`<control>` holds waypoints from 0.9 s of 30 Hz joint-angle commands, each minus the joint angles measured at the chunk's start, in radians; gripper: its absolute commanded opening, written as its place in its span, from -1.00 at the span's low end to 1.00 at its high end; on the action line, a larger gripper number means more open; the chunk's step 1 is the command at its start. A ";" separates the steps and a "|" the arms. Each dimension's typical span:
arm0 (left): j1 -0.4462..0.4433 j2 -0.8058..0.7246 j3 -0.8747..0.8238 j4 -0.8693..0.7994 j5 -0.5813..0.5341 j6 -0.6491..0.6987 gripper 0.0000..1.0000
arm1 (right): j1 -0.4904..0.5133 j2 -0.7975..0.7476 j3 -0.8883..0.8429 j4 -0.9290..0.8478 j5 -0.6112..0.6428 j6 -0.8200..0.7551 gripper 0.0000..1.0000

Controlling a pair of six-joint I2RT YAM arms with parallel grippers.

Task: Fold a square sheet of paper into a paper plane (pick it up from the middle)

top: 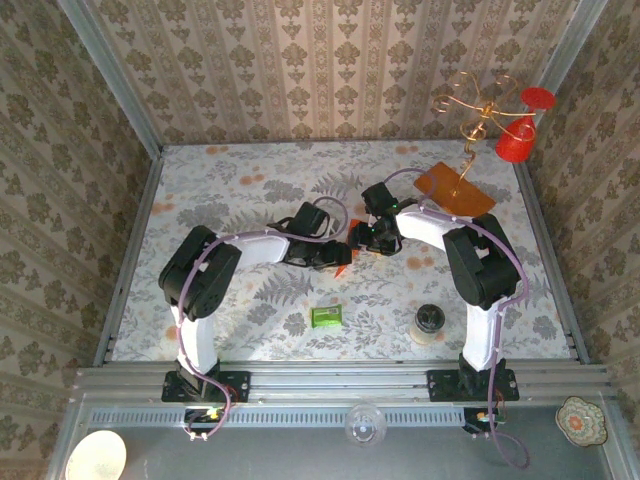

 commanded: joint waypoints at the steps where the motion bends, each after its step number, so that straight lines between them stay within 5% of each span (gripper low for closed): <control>1: -0.005 0.029 0.020 -0.063 -0.039 0.021 -0.05 | -0.006 0.105 -0.019 0.038 0.083 -0.017 0.27; 7: -0.004 0.040 0.027 -0.092 -0.069 0.033 -0.10 | -0.007 0.105 -0.019 0.038 0.081 -0.016 0.26; 17: -0.005 0.074 0.022 -0.113 -0.086 0.030 -0.56 | -0.009 0.105 -0.019 0.039 0.070 -0.014 0.27; 27: 0.003 0.092 0.021 -0.122 -0.097 0.021 -0.64 | -0.044 0.060 -0.064 0.115 -0.092 -0.027 0.20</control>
